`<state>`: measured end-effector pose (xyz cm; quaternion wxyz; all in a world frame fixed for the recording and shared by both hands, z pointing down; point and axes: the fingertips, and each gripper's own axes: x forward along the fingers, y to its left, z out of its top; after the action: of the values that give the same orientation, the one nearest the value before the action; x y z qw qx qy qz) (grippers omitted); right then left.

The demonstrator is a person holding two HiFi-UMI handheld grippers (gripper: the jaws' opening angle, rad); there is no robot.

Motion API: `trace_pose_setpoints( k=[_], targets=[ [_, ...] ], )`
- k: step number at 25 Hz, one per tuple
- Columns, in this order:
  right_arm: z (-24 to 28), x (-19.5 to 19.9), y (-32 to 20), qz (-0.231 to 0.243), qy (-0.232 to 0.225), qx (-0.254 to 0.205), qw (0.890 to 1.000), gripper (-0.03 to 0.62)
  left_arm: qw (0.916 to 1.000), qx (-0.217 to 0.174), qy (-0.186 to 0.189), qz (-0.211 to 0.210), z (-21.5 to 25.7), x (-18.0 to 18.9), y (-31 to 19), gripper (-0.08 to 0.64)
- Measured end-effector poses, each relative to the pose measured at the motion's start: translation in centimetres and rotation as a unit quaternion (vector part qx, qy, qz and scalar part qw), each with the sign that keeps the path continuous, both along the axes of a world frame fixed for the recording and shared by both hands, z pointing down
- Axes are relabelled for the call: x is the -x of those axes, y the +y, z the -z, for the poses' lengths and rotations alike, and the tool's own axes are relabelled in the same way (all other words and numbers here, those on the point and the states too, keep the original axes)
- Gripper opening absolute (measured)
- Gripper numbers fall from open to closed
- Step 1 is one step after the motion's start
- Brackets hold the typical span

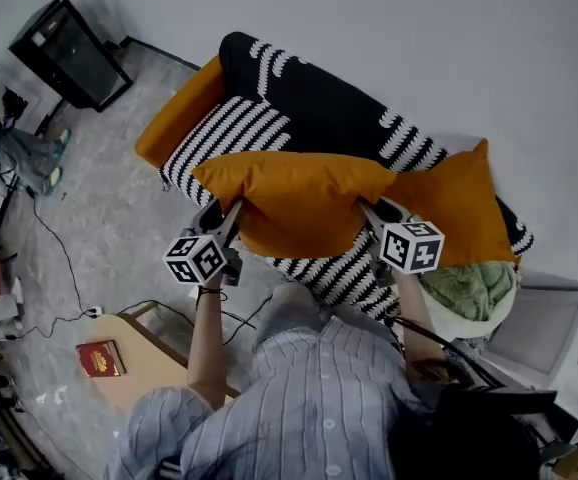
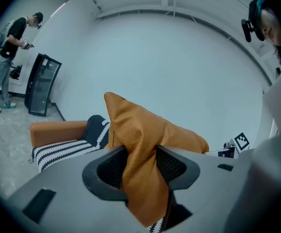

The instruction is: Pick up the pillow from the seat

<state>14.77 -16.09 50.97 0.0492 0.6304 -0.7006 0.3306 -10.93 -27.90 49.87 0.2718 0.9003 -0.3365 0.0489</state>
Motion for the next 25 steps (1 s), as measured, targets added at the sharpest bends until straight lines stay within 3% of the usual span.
trace_pose_setpoints(
  k=[12, 25],
  targets=[
    [-0.8, 4.2, 3.4, 0.112, -0.019, -0.001, 0.994, 0.112, 0.9915, 0.020, -0.002, 0.128, -0.3, 6.6, 10.5, 0.202],
    [-1.2, 12.7, 4.8, 0.249, -0.035, -0.009, 0.968, 0.112, 0.9609, 0.025, -0.018, 0.275, 0.6, 15.2, 20.3, 0.202]
  ],
)
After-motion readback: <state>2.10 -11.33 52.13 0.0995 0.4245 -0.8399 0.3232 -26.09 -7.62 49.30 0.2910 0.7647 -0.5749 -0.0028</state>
